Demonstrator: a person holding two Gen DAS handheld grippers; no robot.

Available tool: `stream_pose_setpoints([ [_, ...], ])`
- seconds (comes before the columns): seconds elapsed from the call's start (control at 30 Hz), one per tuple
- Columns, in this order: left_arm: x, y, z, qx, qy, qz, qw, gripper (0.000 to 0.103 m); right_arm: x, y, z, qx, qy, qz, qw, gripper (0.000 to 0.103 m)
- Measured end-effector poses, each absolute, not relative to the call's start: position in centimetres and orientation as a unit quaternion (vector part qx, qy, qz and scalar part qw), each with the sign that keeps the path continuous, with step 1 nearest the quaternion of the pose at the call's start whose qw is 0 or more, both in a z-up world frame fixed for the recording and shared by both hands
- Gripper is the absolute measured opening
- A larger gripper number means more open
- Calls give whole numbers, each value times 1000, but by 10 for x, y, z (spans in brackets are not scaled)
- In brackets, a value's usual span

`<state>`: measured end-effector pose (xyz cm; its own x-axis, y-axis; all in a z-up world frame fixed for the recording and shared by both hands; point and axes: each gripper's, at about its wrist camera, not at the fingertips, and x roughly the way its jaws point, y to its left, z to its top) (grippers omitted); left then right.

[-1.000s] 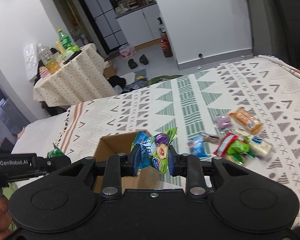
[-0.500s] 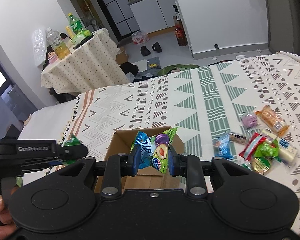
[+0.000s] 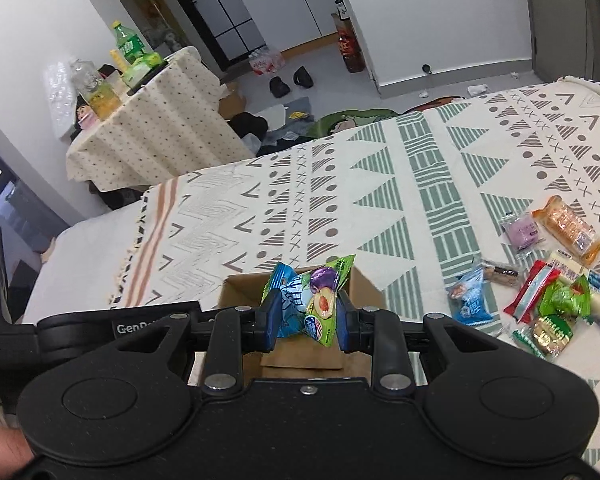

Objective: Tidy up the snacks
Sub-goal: 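Carry both candies over the box and open both grippers to drop them, then move both tools back over the snack pile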

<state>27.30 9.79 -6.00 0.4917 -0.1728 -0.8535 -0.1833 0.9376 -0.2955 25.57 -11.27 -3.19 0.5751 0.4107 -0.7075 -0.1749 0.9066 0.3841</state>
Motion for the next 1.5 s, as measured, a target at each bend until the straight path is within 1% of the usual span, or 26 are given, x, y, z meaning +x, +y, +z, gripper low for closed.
stream_pose_setpoints([
  [0.07,276,95,-60,-173,506,1,845,63,259,-112,-33,140,430,167,876,27],
  [0.23,277,98,-54,-168,504,14,847,79,266,-108,-37,144,436,170,872,27],
  [0.5,274,120,-46,-184,497,39,847,82,272,-98,-28,149,425,187,873,28],
  [0.57,271,124,-43,-183,495,54,848,83,272,-96,-25,153,420,193,873,30],
  [0.67,267,129,-40,-186,492,63,848,83,270,-94,-21,154,415,201,874,36],
  [0.73,263,134,-38,-194,490,68,847,85,266,-95,-18,151,409,202,877,55],
  [0.77,261,135,-37,-194,489,72,847,89,265,-97,-16,151,406,199,879,59],
  [0.8,259,136,-36,-192,487,75,849,91,264,-100,-15,153,404,193,881,65],
  [0.87,254,137,-34,-188,483,80,851,95,261,-107,-14,161,404,185,881,69],
  [0.97,249,136,-33,-191,484,80,850,99,254,-114,-12,161,397,177,886,80],
  [1.03,245,133,-30,-187,481,77,853,103,248,-117,-9,152,391,168,892,92],
  [1.1,241,129,-26,-183,475,74,857,103,243,-119,-7,146,388,163,896,97],
  [1.27,232,121,-17,-175,465,73,865,103,233,-130,-1,134,375,149,905,103],
  [1.5,221,107,-4,-170,452,60,874,103,218,-153,5,131,370,138,909,103],
])
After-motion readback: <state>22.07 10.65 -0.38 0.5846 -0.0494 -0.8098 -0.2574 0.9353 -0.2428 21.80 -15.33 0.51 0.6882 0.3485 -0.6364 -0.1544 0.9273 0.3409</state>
